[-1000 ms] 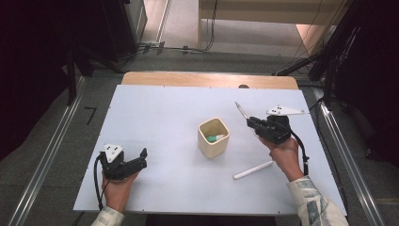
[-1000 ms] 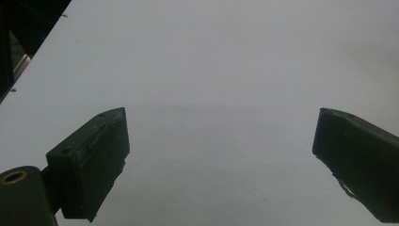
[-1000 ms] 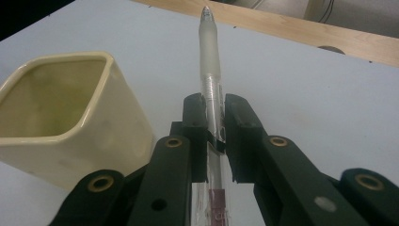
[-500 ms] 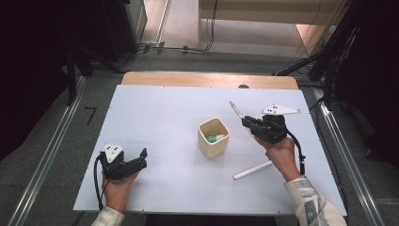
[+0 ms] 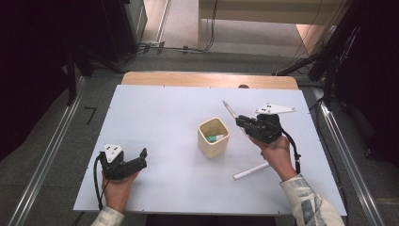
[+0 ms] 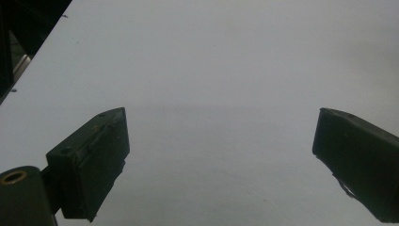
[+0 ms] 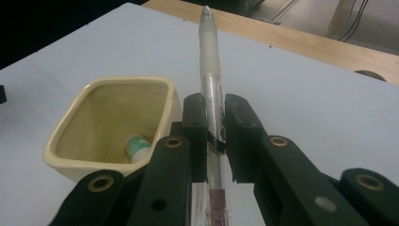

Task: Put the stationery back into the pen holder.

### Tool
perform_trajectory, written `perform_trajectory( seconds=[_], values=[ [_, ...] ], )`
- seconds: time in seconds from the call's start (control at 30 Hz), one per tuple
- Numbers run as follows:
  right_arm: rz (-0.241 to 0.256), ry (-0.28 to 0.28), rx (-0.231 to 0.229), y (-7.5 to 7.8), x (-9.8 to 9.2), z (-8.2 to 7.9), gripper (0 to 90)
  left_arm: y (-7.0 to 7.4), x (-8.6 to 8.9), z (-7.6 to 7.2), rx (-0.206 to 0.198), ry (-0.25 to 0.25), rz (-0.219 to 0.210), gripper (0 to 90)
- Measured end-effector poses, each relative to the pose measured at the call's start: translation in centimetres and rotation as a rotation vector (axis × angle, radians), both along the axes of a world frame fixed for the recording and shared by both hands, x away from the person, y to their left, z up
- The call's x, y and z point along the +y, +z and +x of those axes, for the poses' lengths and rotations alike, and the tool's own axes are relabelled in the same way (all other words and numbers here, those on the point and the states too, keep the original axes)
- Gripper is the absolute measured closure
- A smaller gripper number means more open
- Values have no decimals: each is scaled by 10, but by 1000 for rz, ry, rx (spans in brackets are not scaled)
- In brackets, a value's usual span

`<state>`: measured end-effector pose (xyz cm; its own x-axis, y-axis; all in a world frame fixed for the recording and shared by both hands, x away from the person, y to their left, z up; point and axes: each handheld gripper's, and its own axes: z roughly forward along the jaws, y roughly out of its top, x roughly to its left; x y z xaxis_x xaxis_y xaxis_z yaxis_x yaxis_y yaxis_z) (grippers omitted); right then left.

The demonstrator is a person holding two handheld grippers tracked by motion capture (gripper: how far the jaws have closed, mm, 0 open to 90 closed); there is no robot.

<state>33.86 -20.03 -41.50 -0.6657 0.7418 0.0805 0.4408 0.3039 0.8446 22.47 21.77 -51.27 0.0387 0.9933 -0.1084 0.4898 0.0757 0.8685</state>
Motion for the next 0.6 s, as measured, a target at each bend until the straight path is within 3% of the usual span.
perform_trajectory(
  seconds=[0.6],
  values=[
    [-6,42,-4,4,17,-3,777,0,0,0,-4,1,-2,53]
  ],
)
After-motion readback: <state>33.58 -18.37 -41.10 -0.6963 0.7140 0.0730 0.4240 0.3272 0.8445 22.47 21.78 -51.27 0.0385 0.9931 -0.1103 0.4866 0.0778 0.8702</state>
